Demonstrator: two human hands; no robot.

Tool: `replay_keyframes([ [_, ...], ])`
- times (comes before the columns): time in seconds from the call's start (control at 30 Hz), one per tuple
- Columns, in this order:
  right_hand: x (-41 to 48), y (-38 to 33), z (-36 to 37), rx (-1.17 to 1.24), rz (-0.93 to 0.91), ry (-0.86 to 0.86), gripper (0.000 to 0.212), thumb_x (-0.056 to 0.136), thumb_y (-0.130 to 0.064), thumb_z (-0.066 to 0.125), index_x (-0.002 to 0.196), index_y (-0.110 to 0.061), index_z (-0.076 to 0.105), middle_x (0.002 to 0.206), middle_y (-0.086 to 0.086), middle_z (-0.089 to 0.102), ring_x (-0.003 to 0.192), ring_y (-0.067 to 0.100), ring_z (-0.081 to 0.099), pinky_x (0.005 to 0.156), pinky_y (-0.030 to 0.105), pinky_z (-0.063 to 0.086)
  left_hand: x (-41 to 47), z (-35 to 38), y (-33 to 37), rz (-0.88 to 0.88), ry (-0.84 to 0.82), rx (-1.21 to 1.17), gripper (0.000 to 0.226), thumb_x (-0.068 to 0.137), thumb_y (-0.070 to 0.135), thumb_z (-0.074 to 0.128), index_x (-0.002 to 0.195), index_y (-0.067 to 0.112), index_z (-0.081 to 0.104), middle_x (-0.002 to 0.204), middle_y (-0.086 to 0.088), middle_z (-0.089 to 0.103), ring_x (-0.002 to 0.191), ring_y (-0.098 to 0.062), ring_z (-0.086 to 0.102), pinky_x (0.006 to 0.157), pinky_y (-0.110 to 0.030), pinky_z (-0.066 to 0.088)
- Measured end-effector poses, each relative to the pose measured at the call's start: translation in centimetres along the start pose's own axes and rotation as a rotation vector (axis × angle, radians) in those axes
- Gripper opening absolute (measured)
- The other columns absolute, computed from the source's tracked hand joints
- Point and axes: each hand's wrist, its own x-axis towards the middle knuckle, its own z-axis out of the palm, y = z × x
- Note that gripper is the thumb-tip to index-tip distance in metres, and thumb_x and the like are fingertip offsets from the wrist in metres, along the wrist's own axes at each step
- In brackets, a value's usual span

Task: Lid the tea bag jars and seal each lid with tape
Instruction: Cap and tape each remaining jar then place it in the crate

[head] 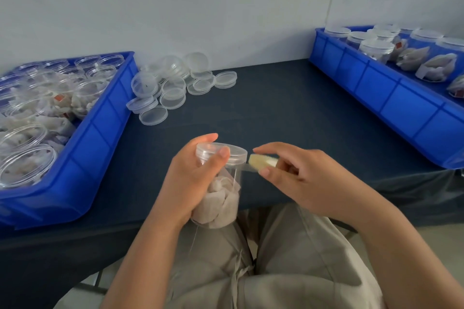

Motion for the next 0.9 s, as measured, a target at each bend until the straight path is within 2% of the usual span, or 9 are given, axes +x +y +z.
replay_keyframes([
  [0.07, 0.3, 0.3, -0.3, -0.016, 0.006, 0.038, 0.045, 0.095, -0.073, 0.049, 0.135, -0.055, 0.055, 0.086, -0.01, 0.063, 0.073, 0.01, 0.06, 0.066, 0.019, 0.046, -0.3, -0.2, -0.1, -0.082, -0.088, -0.141, 0.081, 0.063, 0.092, 0.074, 0.126, 0.042, 0.073, 0.115, 0.004, 0.079, 0.101, -0.016, 0.077, 0.085, -0.036, 0.059],
  [0.2, 0.9, 0.8, 0.0, 0.042, 0.023, 0.044, 0.05, 0.089, -0.081, 0.05, 0.135, -0.06, 0.056, 0.09, -0.015, 0.062, 0.07, 0.007, 0.057, 0.066, 0.014, 0.044, -0.9, -0.3, -0.3, -0.301, -0.286, -0.529, 0.092, 0.065, 0.078, 0.087, 0.135, 0.02, 0.071, 0.119, -0.02, 0.073, 0.098, -0.028, 0.071, 0.081, -0.045, 0.061],
  [0.33, 1.2, 1.0, 0.7, 0.095, 0.021, -0.012, 0.048, 0.088, -0.084, 0.051, 0.132, -0.064, 0.055, 0.09, -0.012, 0.065, 0.072, 0.009, 0.059, 0.063, 0.016, 0.046, -0.9, -0.2, -0.6, -0.262, -0.32, -0.605, 0.102, 0.066, 0.071, 0.09, 0.143, 0.01, 0.063, 0.126, -0.024, 0.071, 0.103, -0.033, 0.072, 0.084, -0.044, 0.061],
  [0.43, 1.3, 0.8, 0.9, 0.139, -0.001, -0.022, 0.054, 0.087, -0.089, 0.047, 0.134, -0.064, 0.055, 0.088, -0.009, 0.065, 0.071, 0.011, 0.059, 0.063, 0.018, 0.047, -1.0, 0.4, -0.7, -0.243, -0.358, -0.647, 0.102, 0.064, 0.07, 0.092, 0.136, 0.002, 0.066, 0.123, -0.025, 0.072, 0.101, -0.034, 0.075, 0.081, -0.042, 0.063],
  [0.5, 1.3, 0.8, 0.8, 0.144, -0.007, -0.031, 0.055, 0.086, -0.091, 0.047, 0.135, -0.066, 0.054, 0.088, -0.008, 0.065, 0.071, 0.011, 0.058, 0.064, 0.018, 0.047, -0.9, 0.2, -0.8, -0.198, -0.382, -0.605, 0.102, 0.065, 0.073, 0.089, 0.132, 0.0, 0.065, 0.121, -0.023, 0.074, 0.101, -0.033, 0.076, 0.081, -0.04, 0.063],
  [0.67, 0.9, 0.9, 0.4, 0.124, -0.023, -0.04, 0.037, 0.095, -0.08, 0.051, 0.13, -0.072, 0.056, 0.086, -0.007, 0.066, 0.068, 0.015, 0.054, 0.06, 0.023, 0.044, 0.4, -0.3, -0.5, -0.074, -0.417, -0.292, 0.094, 0.079, 0.084, 0.07, 0.14, 0.013, 0.067, 0.131, -0.019, 0.072, 0.121, -0.035, 0.071, 0.094, -0.038, 0.06],
  [0.73, 0.9, 0.8, 0.5, 0.108, -0.008, 0.025, 0.038, 0.097, -0.077, 0.05, 0.132, -0.064, 0.06, 0.082, -0.017, 0.066, 0.065, 0.008, 0.055, 0.06, 0.015, 0.042, 0.7, -0.4, -0.6, -0.046, -0.347, -0.217, 0.09, 0.079, 0.087, 0.066, 0.144, 0.023, 0.064, 0.132, -0.011, 0.074, 0.124, -0.03, 0.07, 0.103, -0.045, 0.057],
  [0.83, 1.0, 0.4, 0.8, 0.023, 0.04, 0.091, 0.058, 0.094, -0.08, 0.045, 0.139, -0.047, 0.065, 0.088, -0.041, 0.063, 0.083, -0.014, 0.058, 0.072, 0.004, 0.04, 0.4, -0.2, -0.9, -0.014, -0.298, -0.09, 0.066, 0.093, 0.082, 0.05, 0.143, 0.041, 0.062, 0.135, 0.004, 0.072, 0.124, -0.019, 0.07, 0.11, -0.054, 0.051],
  [0.9, 0.9, 0.2, 1.2, -0.026, 0.049, 0.107, 0.064, 0.092, -0.083, 0.041, 0.139, -0.046, 0.064, 0.106, -0.036, 0.068, 0.096, -0.015, 0.058, 0.077, 0.006, 0.042, -0.1, 0.4, -0.8, -0.026, -0.286, -0.054, 0.076, 0.088, 0.089, 0.049, 0.146, 0.041, 0.057, 0.135, 0.016, 0.069, 0.122, -0.012, 0.069, 0.105, -0.041, 0.054],
])
